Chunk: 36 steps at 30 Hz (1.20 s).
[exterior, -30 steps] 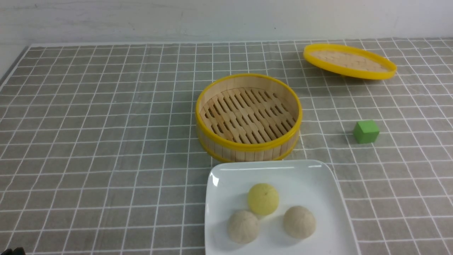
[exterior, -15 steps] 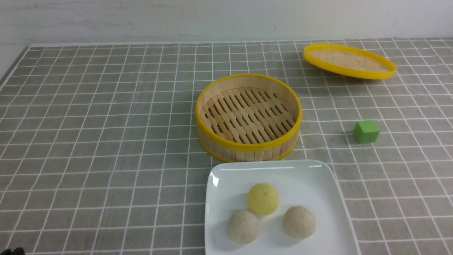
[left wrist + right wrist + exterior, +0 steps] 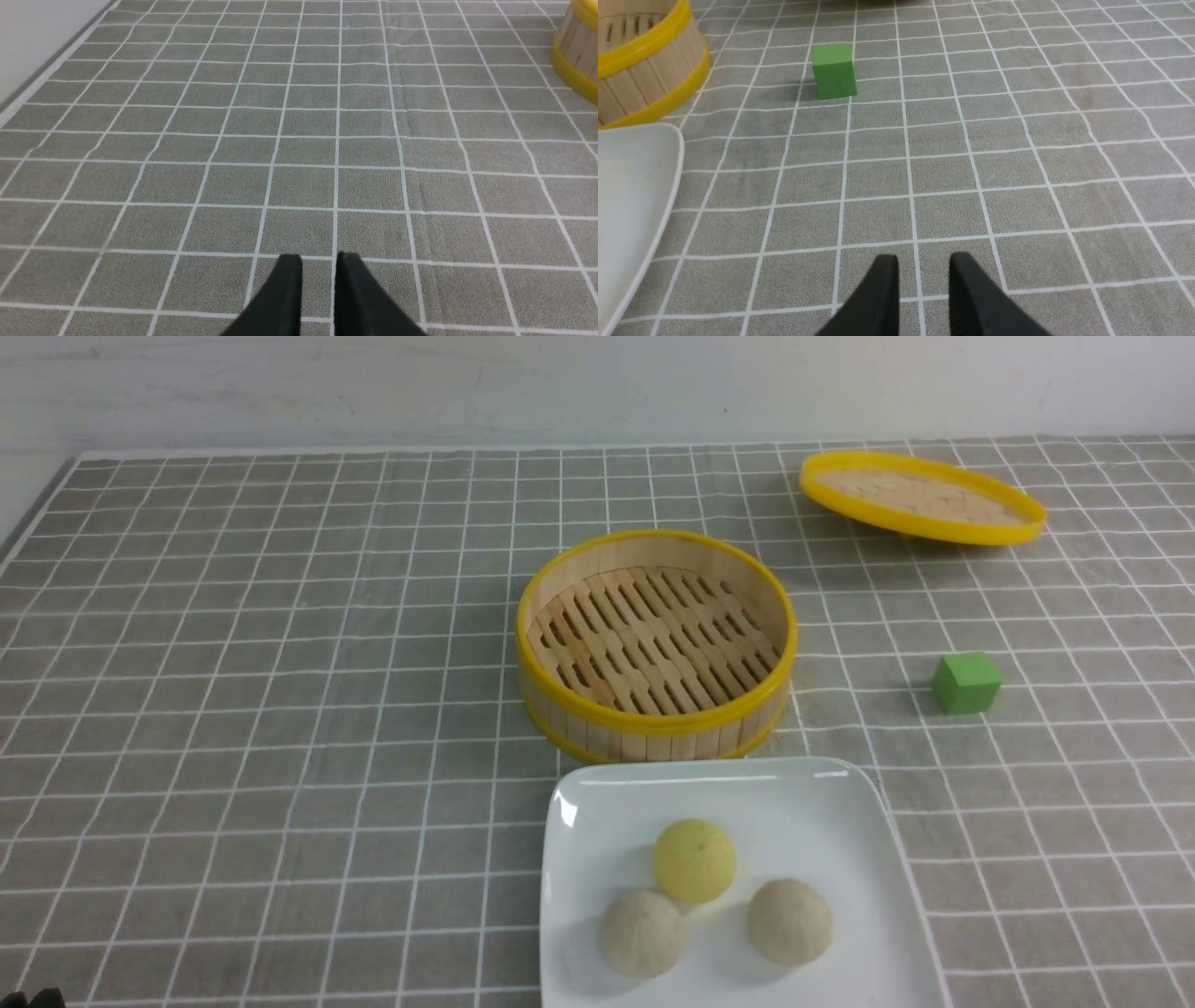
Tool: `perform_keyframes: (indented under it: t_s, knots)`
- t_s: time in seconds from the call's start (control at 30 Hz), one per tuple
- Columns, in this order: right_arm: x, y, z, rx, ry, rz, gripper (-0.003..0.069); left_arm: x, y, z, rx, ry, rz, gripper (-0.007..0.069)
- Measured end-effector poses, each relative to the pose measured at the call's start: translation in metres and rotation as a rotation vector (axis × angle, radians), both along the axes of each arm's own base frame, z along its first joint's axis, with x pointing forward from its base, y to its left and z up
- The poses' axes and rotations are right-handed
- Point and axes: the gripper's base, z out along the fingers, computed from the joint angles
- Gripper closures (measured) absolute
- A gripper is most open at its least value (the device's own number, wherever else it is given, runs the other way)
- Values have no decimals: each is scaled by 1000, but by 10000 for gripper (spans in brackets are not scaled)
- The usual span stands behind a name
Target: Put the steamed buns into the plate on the grey tablecloth.
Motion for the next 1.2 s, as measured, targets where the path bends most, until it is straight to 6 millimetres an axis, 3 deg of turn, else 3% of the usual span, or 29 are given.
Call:
perform_keyframes:
  t_s: [1.2]
  knots:
    - [0, 0, 0, -1, 0, 0, 433, 0, 0, 0, 4, 0, 0, 465]
